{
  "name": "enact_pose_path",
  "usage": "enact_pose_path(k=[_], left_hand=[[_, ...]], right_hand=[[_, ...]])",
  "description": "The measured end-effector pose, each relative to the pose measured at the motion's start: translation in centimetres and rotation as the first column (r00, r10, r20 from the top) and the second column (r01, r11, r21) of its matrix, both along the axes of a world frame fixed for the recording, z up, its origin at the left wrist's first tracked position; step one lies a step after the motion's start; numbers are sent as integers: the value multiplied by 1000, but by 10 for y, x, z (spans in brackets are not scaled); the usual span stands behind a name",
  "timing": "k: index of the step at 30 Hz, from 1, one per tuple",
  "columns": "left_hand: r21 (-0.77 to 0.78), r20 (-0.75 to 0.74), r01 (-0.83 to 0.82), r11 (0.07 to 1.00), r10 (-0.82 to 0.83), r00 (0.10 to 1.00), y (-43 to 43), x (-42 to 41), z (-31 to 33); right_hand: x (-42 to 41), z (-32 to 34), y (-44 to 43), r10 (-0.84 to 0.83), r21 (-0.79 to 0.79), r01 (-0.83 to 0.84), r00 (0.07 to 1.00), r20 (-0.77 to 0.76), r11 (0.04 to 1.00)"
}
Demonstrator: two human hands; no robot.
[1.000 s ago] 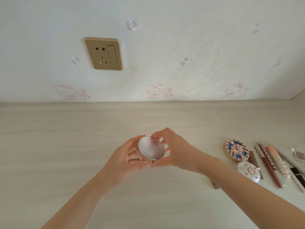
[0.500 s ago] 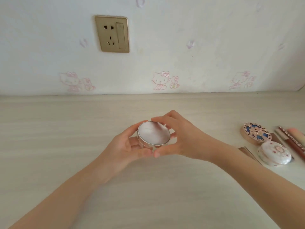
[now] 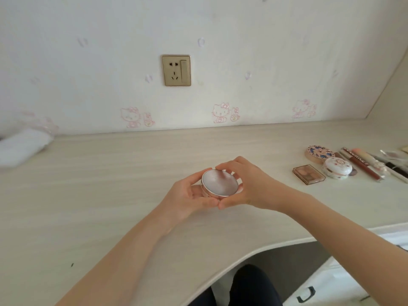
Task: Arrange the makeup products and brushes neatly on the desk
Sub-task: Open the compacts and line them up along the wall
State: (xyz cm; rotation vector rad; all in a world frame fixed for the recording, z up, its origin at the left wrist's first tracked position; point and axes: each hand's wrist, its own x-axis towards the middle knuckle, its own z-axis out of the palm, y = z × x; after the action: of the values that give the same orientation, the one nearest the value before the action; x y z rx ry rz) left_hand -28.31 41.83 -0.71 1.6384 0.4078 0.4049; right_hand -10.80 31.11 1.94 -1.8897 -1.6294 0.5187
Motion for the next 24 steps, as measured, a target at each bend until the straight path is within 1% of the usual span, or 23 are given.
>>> enact_pose_path(k=[2,5,11,16,21,24], left_hand=[[29,6,10,1000,-10,1000,-1,-1,0],[50,14,-23,998,23,1000,-1,0,-3],[48,10,-40,998,40,999,3,1,-9],[58,19,-85,995,84,996,-1,2,-10],[155,0,-121,981,123,992,-2,3,-11],[152,12,-134,979,134,991,1,5,-11]], right_hand=[[-1,1,-2,-4,-7,4,1000,15,1000],[-2,3,1,4,-16,-3,999,44,1000],[0,5,2,32,-35,-29,994,103,999],[-5,4,-4,30,-10,-29,990,137,1000],[-7,3,-7,47,-17,-45,987,153,999],[-6,5,-4,75,-45,-67,976,203,997]])
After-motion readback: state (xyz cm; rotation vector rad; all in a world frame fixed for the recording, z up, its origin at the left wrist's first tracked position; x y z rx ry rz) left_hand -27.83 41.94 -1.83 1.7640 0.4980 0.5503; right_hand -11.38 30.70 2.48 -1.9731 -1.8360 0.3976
